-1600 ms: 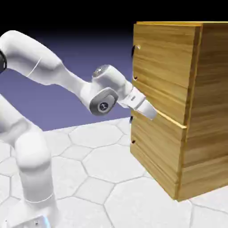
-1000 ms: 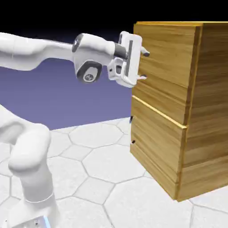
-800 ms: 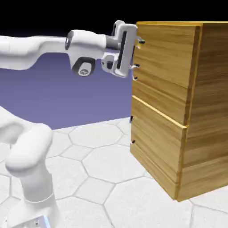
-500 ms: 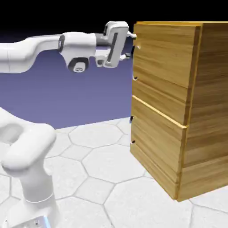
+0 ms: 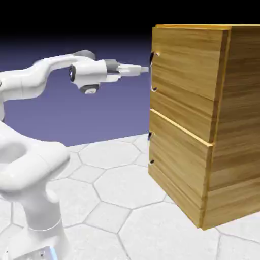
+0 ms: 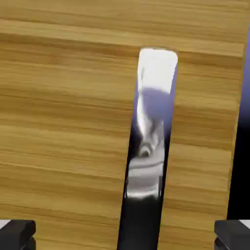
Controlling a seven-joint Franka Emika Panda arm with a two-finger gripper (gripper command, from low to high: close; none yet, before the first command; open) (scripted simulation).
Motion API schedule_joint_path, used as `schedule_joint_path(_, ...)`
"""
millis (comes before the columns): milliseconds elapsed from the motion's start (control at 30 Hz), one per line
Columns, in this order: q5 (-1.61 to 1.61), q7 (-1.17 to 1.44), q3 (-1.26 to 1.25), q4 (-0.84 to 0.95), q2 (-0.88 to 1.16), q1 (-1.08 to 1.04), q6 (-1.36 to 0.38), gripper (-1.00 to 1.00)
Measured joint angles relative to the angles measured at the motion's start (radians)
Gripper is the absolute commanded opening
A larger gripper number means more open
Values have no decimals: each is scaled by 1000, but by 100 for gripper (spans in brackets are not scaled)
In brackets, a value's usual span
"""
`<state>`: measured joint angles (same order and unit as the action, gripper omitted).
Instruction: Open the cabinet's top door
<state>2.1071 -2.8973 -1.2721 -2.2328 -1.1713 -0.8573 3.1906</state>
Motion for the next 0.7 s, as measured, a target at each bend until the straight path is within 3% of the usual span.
schedule_joint_path(133, 39, 0, -29, 84, -29, -143, -67, 0)
schedule_joint_path(167, 49, 0, -37, 106, -36, -181, -84, -100)
schedule_joint_path(233, 49, 0, -37, 106, -36, -181, -84, -100)
schedule_joint_path(700, 134, 0, 239, -390, -463, 97, -688, -100)
